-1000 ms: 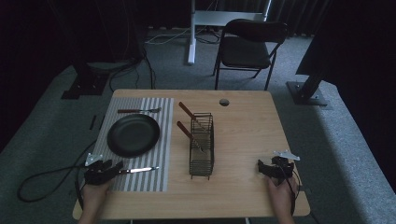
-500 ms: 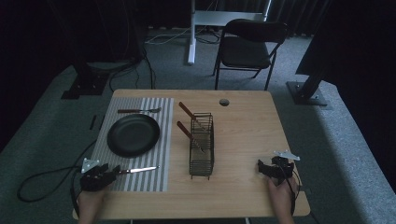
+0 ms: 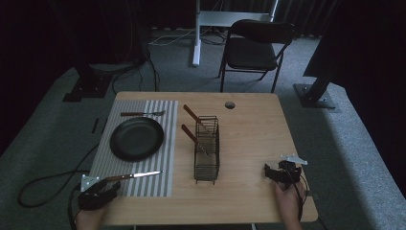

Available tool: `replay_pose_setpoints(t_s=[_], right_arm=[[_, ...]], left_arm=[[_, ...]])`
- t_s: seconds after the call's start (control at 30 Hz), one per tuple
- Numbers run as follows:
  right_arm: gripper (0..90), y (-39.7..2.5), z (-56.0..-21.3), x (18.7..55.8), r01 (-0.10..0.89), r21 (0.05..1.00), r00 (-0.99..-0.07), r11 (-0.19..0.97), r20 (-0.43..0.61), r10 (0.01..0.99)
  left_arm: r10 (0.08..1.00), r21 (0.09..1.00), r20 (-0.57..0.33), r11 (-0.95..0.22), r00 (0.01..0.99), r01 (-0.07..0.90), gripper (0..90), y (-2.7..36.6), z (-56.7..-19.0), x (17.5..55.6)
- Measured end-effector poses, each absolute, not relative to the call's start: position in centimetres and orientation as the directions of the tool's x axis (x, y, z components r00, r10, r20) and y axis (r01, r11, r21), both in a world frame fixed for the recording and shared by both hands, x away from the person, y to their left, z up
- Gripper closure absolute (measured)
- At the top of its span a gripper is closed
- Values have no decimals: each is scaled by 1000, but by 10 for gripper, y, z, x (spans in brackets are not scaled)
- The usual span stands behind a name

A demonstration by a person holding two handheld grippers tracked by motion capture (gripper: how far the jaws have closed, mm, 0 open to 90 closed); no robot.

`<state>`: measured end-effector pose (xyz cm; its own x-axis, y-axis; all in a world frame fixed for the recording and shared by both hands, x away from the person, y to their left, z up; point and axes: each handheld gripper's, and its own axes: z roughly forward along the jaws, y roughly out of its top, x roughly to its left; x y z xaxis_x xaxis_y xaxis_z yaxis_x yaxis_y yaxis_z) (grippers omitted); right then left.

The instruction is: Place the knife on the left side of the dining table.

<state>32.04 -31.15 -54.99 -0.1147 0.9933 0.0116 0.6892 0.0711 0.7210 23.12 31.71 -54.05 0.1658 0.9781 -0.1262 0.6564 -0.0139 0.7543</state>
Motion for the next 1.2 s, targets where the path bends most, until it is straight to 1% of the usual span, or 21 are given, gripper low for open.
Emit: replay_pose_setpoints(t_s=[0.4,0.9,1.07,1.17,1.2], right_arm=[[125,-312,-550,320,689,721,-115,71,11,993],[125,-312,-550,320,689,721,-115,71,12,993],[125,-312,-550,320,689,721,-115,71,12,993],[125,-312,-550,320,689,721,-115,71,11,993],[125,-312,-550,320,689,721,-115,71,12,993]], left_arm=[[977,745,-128,-18,170,666,410,318,-543,240],[976,752,-103,-48,189,657,410,314,-544,248],[976,755,-113,-36,184,655,409,315,-543,244],[978,755,-110,-32,175,655,375,317,-542,240],[982,759,-110,-17,154,651,330,321,-542,235]])
